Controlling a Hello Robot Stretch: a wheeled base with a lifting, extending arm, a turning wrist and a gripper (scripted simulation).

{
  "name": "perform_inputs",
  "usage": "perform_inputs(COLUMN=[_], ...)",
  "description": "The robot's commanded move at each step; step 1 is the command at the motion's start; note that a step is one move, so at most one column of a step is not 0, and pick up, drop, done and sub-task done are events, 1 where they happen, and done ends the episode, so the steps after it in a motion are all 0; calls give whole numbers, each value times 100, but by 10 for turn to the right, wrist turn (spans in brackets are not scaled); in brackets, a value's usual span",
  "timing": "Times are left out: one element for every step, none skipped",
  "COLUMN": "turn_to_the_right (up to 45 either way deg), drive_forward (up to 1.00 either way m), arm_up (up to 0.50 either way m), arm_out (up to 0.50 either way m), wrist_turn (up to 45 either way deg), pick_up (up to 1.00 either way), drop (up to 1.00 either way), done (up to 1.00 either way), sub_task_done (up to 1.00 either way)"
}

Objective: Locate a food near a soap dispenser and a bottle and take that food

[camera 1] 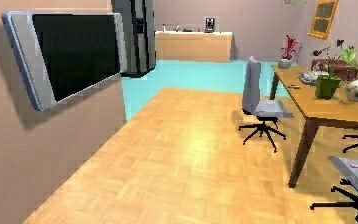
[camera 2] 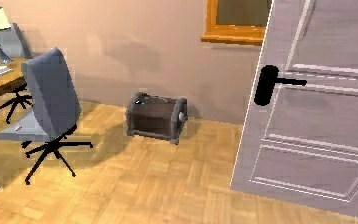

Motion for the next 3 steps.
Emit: perform_inputs(turn_to_the_right=[0,0,0], drive_forward=[100,100,80], arm_up=[0,0,0], arm_out=[0,0,0], wrist_turn=[0,0,0], pick_up=[0,0,0], drop=[0,0,0], done=[0,0,0], sub_task_done=[0,0,0])
